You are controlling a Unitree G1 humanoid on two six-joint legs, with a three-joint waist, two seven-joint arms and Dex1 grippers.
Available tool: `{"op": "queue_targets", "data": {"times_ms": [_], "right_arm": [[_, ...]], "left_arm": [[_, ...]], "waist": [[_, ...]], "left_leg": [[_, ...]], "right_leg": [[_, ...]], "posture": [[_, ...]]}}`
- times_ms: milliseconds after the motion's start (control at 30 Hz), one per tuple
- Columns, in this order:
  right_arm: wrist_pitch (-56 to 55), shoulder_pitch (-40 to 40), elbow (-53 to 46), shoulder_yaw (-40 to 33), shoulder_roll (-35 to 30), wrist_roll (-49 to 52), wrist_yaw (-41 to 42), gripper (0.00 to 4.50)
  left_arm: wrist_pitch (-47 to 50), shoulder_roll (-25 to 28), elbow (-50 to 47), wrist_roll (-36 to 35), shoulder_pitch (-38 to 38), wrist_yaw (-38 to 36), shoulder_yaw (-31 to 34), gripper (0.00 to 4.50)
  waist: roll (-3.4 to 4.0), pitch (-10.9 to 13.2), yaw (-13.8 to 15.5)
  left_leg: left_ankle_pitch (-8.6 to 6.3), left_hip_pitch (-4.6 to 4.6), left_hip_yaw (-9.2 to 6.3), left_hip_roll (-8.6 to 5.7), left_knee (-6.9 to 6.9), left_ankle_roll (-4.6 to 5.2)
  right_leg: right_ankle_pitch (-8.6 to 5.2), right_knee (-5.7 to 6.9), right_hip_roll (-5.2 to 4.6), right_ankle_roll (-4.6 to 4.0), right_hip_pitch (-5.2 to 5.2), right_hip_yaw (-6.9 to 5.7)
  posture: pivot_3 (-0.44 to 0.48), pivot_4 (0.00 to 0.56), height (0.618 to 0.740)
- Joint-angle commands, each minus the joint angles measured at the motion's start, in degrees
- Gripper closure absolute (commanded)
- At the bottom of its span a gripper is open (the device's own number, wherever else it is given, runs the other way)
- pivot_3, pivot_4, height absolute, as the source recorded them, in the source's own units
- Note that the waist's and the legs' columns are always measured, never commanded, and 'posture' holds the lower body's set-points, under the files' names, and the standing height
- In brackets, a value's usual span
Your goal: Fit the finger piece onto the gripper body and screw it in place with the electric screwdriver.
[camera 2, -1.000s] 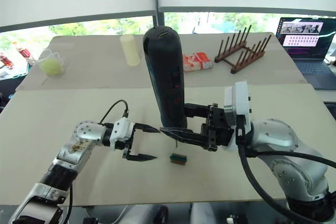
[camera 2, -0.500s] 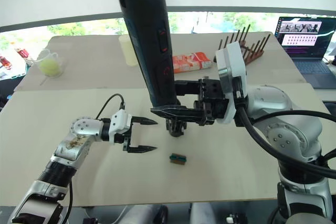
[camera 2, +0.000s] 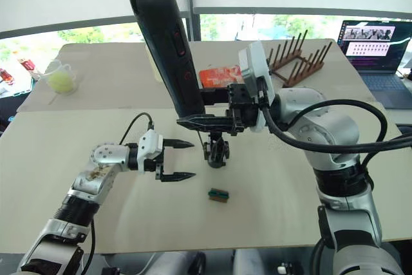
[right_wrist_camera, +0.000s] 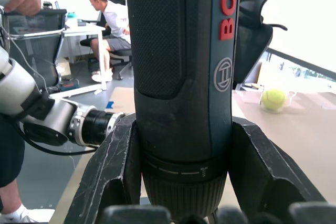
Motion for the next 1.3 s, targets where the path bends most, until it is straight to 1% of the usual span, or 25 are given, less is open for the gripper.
{"op": "queue_targets", "data": {"times_ms": [33, 200, 400, 967, 1300], "right_arm": [[-4.0, -1.6, 0.6, -1.5, 0.4, -1.9, 2.4, 2.60], [-6.4, -0.9, 3.0, -1.5, 0.8, -4.9, 4.7, 2.60], [-6.7, -0.4, 3.4, -1.9, 1.3, -6.2, 5.6, 2.60], [-2.5, -1.4, 0.6, -3.2, 0.9, -3.7, 5.0, 2.60], [-2.6, -1.3, 1.0, -3.0, 0.8, -4.7, 5.4, 2.60]], "left_arm": [[-1.5, -0.4, 0.4, 0.6, -1.5, 0.2, -0.1, 0.00], [-2.2, -1.1, 2.1, 1.2, -2.9, 0.1, -0.1, 0.00], [-2.8, -1.7, 3.5, 1.7, -3.8, -0.1, -0.2, 0.00], [-4.9, -3.1, 6.6, 3.3, -5.3, -0.3, -1.3, 0.00], [-5.5, -3.6, 6.9, 3.8, -5.4, -0.2, -1.4, 0.00]], "waist": [[0.00, 0.0, 0.0], [0.00, 0.0, -0.1], [0.00, 0.0, -0.1], [0.00, 0.0, -0.1], [0.00, 0.0, -0.1]], "left_leg": [[0.00, -0.01, 0.00, 0.00, 0.00, 0.00], [0.00, 0.00, 0.00, 0.01, 0.01, -0.01], [0.00, 0.00, 0.00, 0.01, 0.00, -0.01], [0.00, -0.01, -0.01, 0.01, 0.01, -0.01], [0.00, -0.01, -0.01, 0.01, 0.01, -0.01]], "right_leg": [[0.00, 0.01, -0.01, 0.00, -0.01, 0.00], [0.00, 0.04, 0.00, 0.00, -0.03, 0.00], [0.00, 0.04, 0.01, 0.00, -0.04, 0.01], [0.00, 0.04, 0.00, 0.00, -0.04, 0.01], [0.00, 0.04, -0.01, 0.00, -0.04, 0.01]], "posture": [[0.000, 0.150, 0.740], [0.000, 0.150, 0.740], [0.000, 0.150, 0.740], [0.000, 0.150, 0.740], [0.000, 0.150, 0.740]]}}
